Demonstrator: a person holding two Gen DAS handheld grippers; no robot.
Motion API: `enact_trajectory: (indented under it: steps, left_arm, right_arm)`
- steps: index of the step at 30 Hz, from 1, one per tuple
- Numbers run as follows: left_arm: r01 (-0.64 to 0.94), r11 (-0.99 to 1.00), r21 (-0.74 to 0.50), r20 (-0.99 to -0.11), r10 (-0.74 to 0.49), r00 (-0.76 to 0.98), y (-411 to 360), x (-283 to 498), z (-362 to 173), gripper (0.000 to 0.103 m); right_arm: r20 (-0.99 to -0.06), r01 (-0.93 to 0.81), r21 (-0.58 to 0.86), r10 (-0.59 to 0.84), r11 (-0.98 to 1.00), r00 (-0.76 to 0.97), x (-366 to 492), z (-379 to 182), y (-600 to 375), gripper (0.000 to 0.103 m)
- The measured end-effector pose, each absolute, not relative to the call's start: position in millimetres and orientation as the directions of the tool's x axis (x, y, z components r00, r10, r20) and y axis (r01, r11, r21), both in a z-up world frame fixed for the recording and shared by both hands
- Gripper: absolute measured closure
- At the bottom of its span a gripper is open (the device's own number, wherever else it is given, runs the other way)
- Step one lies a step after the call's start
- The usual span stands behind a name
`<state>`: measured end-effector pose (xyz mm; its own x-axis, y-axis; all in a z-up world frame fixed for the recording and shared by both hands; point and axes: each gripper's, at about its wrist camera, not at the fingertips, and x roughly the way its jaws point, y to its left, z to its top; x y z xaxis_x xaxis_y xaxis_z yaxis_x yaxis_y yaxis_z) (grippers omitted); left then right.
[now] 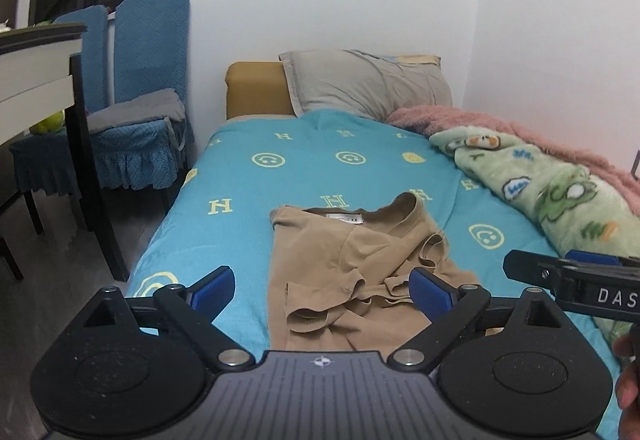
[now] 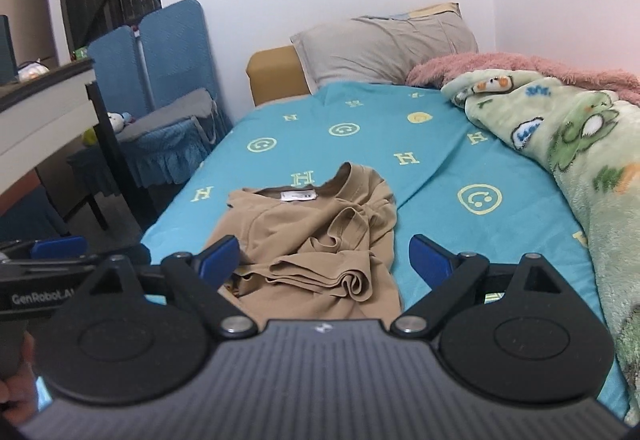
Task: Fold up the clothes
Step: 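Release the hem with both grippers and lift them away, then grasp the folded T-shirt edge with both grippers and lift it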
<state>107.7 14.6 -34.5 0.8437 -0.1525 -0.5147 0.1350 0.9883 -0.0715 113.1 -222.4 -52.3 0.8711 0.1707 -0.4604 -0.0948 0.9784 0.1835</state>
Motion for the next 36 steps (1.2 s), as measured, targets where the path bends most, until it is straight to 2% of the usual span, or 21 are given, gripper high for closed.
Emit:
enact_trajectory:
  steps: [5, 10, 14, 18, 23, 28, 31, 33, 36]
  left_arm:
    - [0.124, 0.98, -0.155, -0.574, -0.191, 0.796, 27, 94, -38, 0.007]
    - [0.102, 0.932, -0.348, -0.685, -0.327, 0.651, 40, 87, -54, 0.007]
    - [0.004, 0.854, -0.52, -0.744, -0.455, 0.489, 54, 86, -86, 0.007]
    - [-0.15, 0.757, -0.635, -0.744, -0.549, 0.381, 65, 96, -123, 0.007]
    - [-0.313, 0.663, -0.68, -0.732, -0.588, 0.345, 78, 107, -160, 0.008]
    - [-0.281, 0.643, -0.713, -0.685, -0.55, 0.478, 82, 107, -151, 0.011]
    - [-0.245, 0.595, -0.766, -0.616, -0.568, 0.546, 85, 100, -147, 0.011]
    - [-0.253, 0.598, -0.76, -0.625, -0.567, 0.536, 85, 100, -151, 0.014]
    - [-0.338, 0.575, -0.745, -0.662, -0.573, 0.482, 87, 99, -171, 0.032]
  right_arm:
    - [-0.467, -0.107, 0.177, 0.179, 0.978, 0.866, 106, -51, -220, 0.01]
    - [-0.476, -0.114, 0.18, 0.188, 0.977, 0.859, 105, -52, -218, 0.01]
    - [-0.48, -0.116, 0.196, 0.199, 0.974, 0.854, 106, -53, -219, 0.01]
    - [-0.487, -0.122, 0.217, 0.216, 0.968, 0.847, 109, -54, -218, 0.01]
    - [-0.494, -0.134, 0.216, 0.226, 0.967, 0.84, 112, -56, -214, 0.01]
    - [-0.498, -0.14, 0.23, 0.24, 0.963, 0.834, 114, -57, -213, 0.01]
    - [-0.504, -0.122, 0.245, 0.233, 0.962, 0.832, 115, -58, -217, 0.01]
    - [-0.518, -0.089, 0.284, 0.23, 0.955, 0.824, 115, -60, -223, 0.01]
    - [-0.553, -0.022, 0.352, 0.227, 0.936, 0.802, 114, -65, -235, 0.01]
